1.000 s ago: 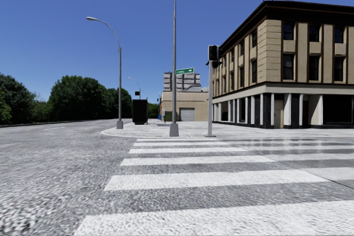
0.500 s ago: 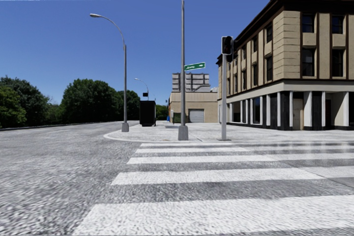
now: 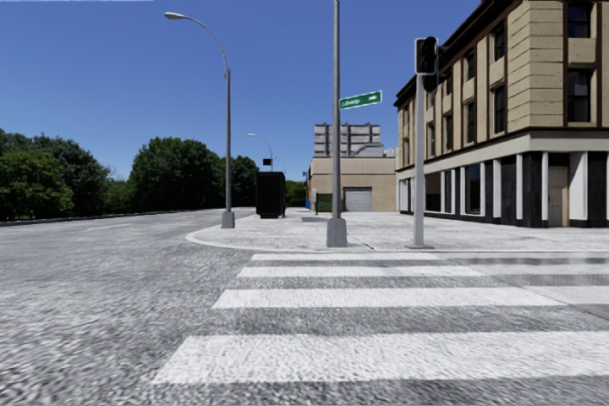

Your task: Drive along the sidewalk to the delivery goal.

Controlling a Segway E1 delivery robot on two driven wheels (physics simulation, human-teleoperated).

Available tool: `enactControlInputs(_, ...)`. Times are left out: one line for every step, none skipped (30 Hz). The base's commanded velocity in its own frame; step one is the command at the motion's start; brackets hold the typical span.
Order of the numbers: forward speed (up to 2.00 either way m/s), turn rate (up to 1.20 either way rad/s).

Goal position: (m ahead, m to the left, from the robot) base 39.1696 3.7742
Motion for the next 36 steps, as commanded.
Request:
enactControlInputs(2.0, 0.2)
enactControlInputs(2.0, 0.19)
enactControlInputs(2.0, 0.19)
enactControlInputs(2.0, 0.19)
enactControlInputs(2.0, 0.19)
enactControlInputs(2.0, 0.19)
enactControlInputs(2.0, 0.19)
enactControlInputs(2.0, 0.19)
enactControlInputs(2.0, 0.19)
enactControlInputs(2.0, 0.19)
enactControlInputs(2.0, 0.19)
enactControlInputs(2.0, 0.19)
enactControlInputs(2.0, 0.19)
enactControlInputs(2.0, 0.19)
enactControlInputs(2.0, 0.19)
enactControlInputs(2.0, 0.19)
enactControlInputs(2.0, 0.19)
enactControlInputs(2.0, 0.19)
enactControlInputs(2.0, 0.19)
enactControlInputs(2.0, 0.19)
enactControlInputs(2.0, 0.19)
enactControlInputs(2.0, 0.19)
enactControlInputs(2.0, 0.19)
enactControlInputs(2.0, 0.19)
enactControlInputs(2.0, 0.19)
enactControlInputs(2.0, 0.19)
enactControlInputs(2.0, 0.19)
enactControlInputs(2.0, 0.2)
enactControlInputs(2.0, 0.21)
enactControlInputs(2.0, 0.21)
enactControlInputs(2.0, 0.21)
enactControlInputs(2.0, 0.21)
enactControlInputs(2.0, 0.21)
enactControlInputs(2.0, 0.21)
enactControlInputs(2.0, 0.21)
enactControlInputs(2.0, 0.21)
